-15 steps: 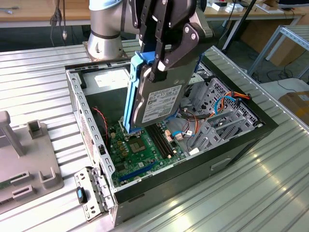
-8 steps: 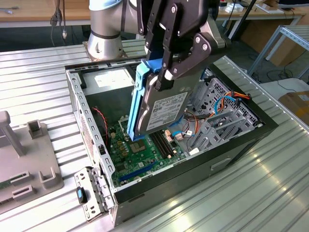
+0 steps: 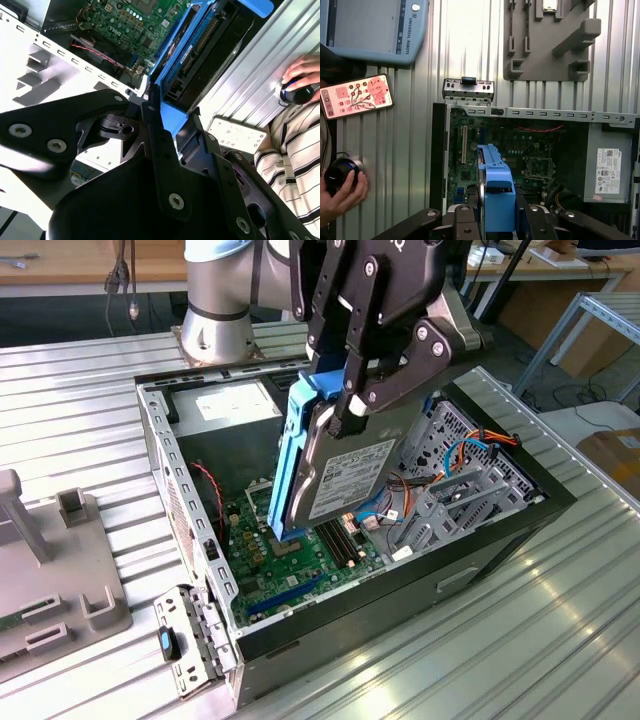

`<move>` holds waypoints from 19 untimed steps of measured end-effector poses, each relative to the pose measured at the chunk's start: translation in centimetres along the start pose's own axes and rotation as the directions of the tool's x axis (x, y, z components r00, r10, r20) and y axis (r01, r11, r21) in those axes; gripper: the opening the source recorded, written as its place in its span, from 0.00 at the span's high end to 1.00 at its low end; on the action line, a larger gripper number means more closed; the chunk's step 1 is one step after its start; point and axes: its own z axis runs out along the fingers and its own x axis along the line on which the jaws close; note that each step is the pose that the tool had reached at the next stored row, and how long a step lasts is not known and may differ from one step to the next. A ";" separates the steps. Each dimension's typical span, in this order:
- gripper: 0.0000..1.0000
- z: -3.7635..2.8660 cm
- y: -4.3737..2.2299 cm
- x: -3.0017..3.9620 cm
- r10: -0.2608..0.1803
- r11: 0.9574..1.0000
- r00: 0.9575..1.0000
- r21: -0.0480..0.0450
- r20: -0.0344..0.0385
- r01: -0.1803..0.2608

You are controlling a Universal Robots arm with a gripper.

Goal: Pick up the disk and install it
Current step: 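Pick up the disk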

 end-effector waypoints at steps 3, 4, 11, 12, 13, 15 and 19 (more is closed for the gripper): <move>0.63 0.01 -0.75 0.03 0.000 1.000 1.000 0.000 -0.001 0.000; 0.63 0.03 -1.26 0.04 0.000 1.000 1.000 0.000 -0.001 0.000; 0.63 0.10 -5.74 0.19 0.000 1.000 1.000 -0.001 -0.009 0.000; 0.63 0.11 -6.08 0.20 0.000 1.000 1.000 -0.001 -0.010 0.000; 0.63 0.13 -6.71 0.22 0.000 1.000 1.000 -0.001 -0.011 0.000; 0.63 0.16 -8.02 0.26 0.000 1.000 1.000 -0.002 -0.013 0.000; 0.63 0.20 -9.77 0.32 0.000 1.000 1.000 -0.002 -0.014 0.000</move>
